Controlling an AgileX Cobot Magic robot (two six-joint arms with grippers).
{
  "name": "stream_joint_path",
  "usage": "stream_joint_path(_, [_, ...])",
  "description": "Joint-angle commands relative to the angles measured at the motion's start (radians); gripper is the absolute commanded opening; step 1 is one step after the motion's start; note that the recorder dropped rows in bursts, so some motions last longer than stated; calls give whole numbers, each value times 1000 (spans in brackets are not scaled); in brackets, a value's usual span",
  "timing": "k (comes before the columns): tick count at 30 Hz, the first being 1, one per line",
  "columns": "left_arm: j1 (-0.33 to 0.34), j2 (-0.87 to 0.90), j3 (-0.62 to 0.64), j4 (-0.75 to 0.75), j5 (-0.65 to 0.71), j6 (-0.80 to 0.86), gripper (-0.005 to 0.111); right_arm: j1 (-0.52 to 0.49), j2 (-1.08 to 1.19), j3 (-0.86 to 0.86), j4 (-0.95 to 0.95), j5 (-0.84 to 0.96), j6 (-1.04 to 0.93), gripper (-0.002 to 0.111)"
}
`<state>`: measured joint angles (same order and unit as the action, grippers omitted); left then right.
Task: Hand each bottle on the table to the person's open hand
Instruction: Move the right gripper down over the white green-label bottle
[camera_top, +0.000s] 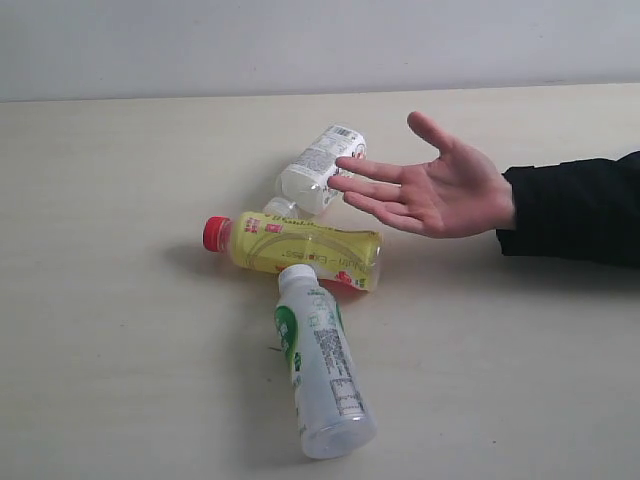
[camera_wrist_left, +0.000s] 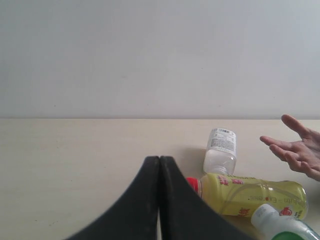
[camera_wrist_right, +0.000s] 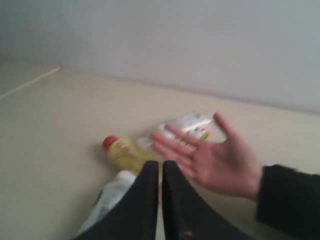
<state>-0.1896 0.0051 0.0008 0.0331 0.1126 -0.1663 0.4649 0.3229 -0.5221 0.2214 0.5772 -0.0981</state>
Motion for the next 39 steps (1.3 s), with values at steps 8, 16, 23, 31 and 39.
stream_joint_path(8, [5,-5,-1,4,-9,3,0,-1,675,-41,749,143,-681,14])
stream_joint_path(16, [5,-5,-1,4,-9,3,0,-1,964,-123,1045,191,-825,15])
stream_joint_path(23, [5,-5,-1,4,-9,3,0,20,1054,-190,1104,206,-936,39])
stream_joint_path(31, [5,-5,-1,4,-9,3,0,294,1060,-326,767,-9,-624,41])
stream_joint_path(39, [5,-5,-1,4,-9,3,0,382,1137,-430,-11,67,165,59])
